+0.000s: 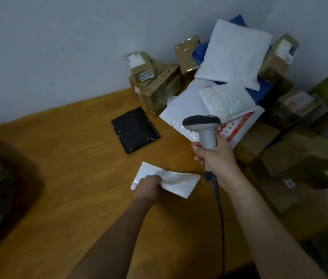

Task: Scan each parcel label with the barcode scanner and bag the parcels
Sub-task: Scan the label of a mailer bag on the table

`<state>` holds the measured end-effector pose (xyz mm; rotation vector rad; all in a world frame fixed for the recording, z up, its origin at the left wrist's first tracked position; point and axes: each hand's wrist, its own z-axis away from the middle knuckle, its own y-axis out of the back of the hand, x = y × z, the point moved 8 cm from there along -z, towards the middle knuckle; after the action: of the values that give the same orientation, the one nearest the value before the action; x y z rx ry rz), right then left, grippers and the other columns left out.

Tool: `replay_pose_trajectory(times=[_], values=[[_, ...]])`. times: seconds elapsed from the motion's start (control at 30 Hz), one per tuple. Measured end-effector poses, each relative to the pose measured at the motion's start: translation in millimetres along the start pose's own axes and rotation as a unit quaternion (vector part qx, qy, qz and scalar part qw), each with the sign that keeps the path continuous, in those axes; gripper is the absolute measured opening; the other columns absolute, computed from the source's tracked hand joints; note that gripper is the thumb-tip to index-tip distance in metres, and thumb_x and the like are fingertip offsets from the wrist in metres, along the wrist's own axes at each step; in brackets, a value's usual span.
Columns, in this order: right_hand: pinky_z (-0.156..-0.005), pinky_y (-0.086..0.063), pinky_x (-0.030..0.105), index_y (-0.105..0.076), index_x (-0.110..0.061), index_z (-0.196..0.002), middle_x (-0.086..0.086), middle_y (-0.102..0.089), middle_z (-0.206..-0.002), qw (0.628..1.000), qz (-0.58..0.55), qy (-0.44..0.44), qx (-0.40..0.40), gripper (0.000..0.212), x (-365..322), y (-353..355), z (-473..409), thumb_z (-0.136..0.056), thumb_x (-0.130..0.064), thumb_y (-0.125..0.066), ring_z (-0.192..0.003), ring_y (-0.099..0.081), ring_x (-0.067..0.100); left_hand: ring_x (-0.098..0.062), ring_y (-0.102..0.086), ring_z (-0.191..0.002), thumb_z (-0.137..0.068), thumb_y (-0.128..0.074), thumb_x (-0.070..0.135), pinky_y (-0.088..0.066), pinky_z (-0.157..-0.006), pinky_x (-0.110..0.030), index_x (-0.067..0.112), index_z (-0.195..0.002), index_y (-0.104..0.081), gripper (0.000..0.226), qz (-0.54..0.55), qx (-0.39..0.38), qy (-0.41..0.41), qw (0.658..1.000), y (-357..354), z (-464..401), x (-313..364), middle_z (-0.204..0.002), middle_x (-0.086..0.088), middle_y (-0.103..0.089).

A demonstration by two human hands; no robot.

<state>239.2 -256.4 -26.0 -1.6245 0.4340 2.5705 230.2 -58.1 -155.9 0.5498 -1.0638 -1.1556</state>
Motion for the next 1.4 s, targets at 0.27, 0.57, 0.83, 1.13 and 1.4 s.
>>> replay_pose_trajectory(times=[0.27, 0.57, 0.83, 1.13, 1.4], values=[[-0.053, -0.050, 0.013, -0.058, -0.023, -0.105, -0.004, -0.064, -0.087, 0.994, -0.038, 0.101, 0.029, 0.021, -92.6, -22.9, 16.8, -0.089, -0.020, -0.071, -0.063, -0.063, 0.004, -0.024, -0.069, -0.088, -0.092, -0.053, -0.003, -0.057, -0.069, -0.039, 0.012, -0.102, -0.064, 0.022, 0.569, 0.051, 0.101, 0.814, 132.5, 25.8, -35.9, -0.098, -0.005, -0.072], [-0.056, -0.049, 0.020, -0.057, -0.016, -0.114, 0.005, -0.068, -0.098, 0.987, -0.071, 0.127, -0.067, 0.040, -150.3, -81.7, 44.8, -0.081, -0.020, -0.079, -0.075, -0.064, 0.010, -0.033, -0.067, -0.102, -0.091, -0.051, -0.005, -0.058, -0.081, -0.043, 0.004, -0.119, -0.059, 0.031, 0.655, 0.039, -0.002, 0.754, 229.8, 56.5, -10.9, -0.114, -0.015, -0.070], [-0.064, -0.051, 0.031, -0.053, -0.017, -0.117, 0.011, -0.064, -0.106, 0.988, -0.090, 0.120, -0.044, 0.039, -153.8, -81.9, 46.5, -0.085, -0.011, -0.074, -0.084, -0.062, 0.018, -0.027, -0.069, -0.094, -0.088, -0.064, 0.007, -0.057, -0.078, -0.038, 0.003, -0.119, -0.061, 0.031, 0.625, 0.027, -0.026, 0.779, 244.3, 82.9, -6.6, -0.112, -0.013, -0.071], [-0.060, -0.052, 0.028, -0.054, -0.014, -0.122, 0.009, -0.064, -0.095, 0.989, -0.102, 0.109, -0.016, 0.041, -147.9, -70.6, 49.5, -0.086, -0.012, -0.073, -0.071, -0.059, 0.013, -0.022, -0.069, -0.085, -0.092, -0.062, 0.007, -0.057, -0.078, -0.036, 0.004, -0.102, -0.065, 0.012, 0.580, 0.064, -0.015, 0.812, 253.3, 93.8, -11.8, -0.103, -0.012, -0.072], [-0.053, -0.048, 0.018, -0.057, -0.014, -0.117, 0.001, -0.061, -0.086, 0.981, -0.119, 0.152, 0.034, 0.038, -166.0, -32.8, 56.0, -0.085, -0.018, -0.075, -0.066, -0.057, 0.009, -0.020, -0.063, -0.076, -0.095, -0.052, 0.002, -0.052, -0.067, -0.030, 0.012, -0.088, -0.065, 0.019, 0.453, 0.134, -0.004, 0.881, 283.0, 97.5, -12.4, -0.094, -0.012, -0.070]])
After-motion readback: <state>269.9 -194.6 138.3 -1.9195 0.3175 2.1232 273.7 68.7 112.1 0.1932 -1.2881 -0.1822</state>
